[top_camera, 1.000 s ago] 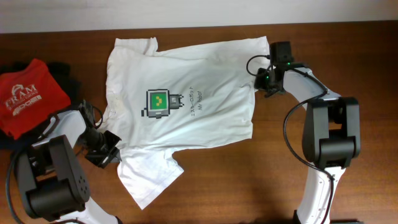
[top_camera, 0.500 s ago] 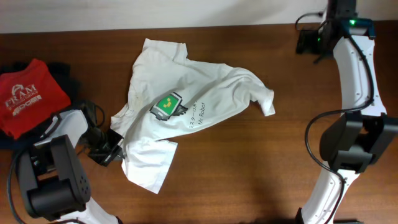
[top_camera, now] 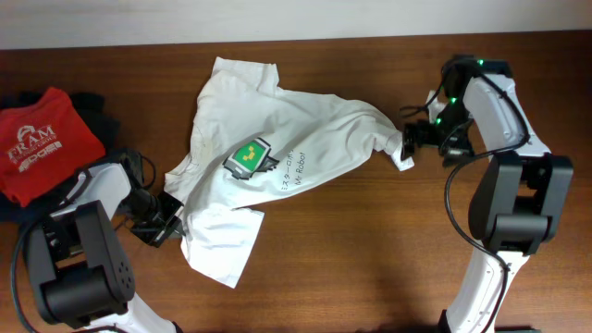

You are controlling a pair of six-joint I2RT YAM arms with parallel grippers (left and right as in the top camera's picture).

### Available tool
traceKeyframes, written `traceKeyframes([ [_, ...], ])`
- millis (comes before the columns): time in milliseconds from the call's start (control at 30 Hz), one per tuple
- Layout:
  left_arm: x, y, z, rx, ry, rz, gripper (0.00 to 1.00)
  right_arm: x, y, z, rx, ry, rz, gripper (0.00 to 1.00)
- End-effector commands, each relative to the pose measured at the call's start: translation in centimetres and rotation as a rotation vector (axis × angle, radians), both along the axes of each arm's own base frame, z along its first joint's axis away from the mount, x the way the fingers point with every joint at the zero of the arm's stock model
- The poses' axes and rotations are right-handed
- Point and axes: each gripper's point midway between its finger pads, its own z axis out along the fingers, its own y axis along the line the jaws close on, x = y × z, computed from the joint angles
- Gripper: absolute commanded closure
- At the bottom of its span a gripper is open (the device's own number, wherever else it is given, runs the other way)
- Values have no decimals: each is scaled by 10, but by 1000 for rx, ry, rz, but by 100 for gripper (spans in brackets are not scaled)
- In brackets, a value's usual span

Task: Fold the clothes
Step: 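Grasp the upper right corner with the right gripper and pull it up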

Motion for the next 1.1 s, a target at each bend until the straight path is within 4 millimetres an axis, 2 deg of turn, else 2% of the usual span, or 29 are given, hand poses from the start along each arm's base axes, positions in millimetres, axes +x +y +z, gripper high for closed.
traceKeyframes([
  [0, -4, 10, -7, 46, 10, -16, 100, -7, 13, -13, 25, 20, 45, 0],
  [100, -3, 10, -7, 47, 8, -16, 100, 21, 25, -22, 19, -102, 79, 1],
  [167, -3, 10, -7, 46, 8, -16, 100, 49, 40, -29, 15, -225, 117, 0],
  [200, -3, 10, -7, 46, 8, -16, 100, 59, 46, -31, 14, -272, 133, 4],
  [233, -3, 10, -7, 46, 8, -16, 100, 70, 53, -32, 13, -320, 148, 18],
  [300, -3, 10, -7, 46, 8, -16, 100, 91, 55, -31, -26, -402, 132, 92],
  [333, -3, 10, -7, 46, 8, -16, 100, 106, 48, -27, -65, -454, 83, 96],
  [367, -3, 10, -7, 46, 8, -16, 100, 125, 43, -15, -91, -527, 61, 96],
  [433, -3, 10, -7, 46, 8, -16, 100, 167, 39, 28, -90, -697, 41, 96],
  [500, -3, 10, -7, 46, 9, -16, 100, 207, 41, 89, -87, -886, 30, 96],
  [567, -3, 10, -7, 46, 8, -16, 100, 229, 57, 147, -22, -1038, 51, 96],
  [600, -3, 10, -7, 46, 8, -16, 100, 231, 67, 160, 17, -1066, 70, 91],
  [633, -3, 10, -7, 46, 8, -16, 100, 230, 77, 164, 57, -1070, 89, 59],
  [667, -3, 10, -7, 46, 8, -16, 100, 223, 83, 158, 81, -1033, 100, 8],
  [700, -3, 10, -7, 46, 8, -16, 100, 217, 82, 147, 80, -987, 100, 1],
  [833, -3, 10, -7, 46, 7, -16, 100, 173, 71, 97, 54, -729, 85, 1],
  [933, -3, 10, -7, 46, 7, -16, 100, 142, 67, 75, 38, -580, 98, 2],
  [1033, -3, 10, -7, 46, 7, -16, 100, 119, 67, 55, 38, -478, 115, 27],
  [1067, -3, 10, -7, 46, 7, -16, 100, 115, 67, 49, 38, -458, 116, 30],
])
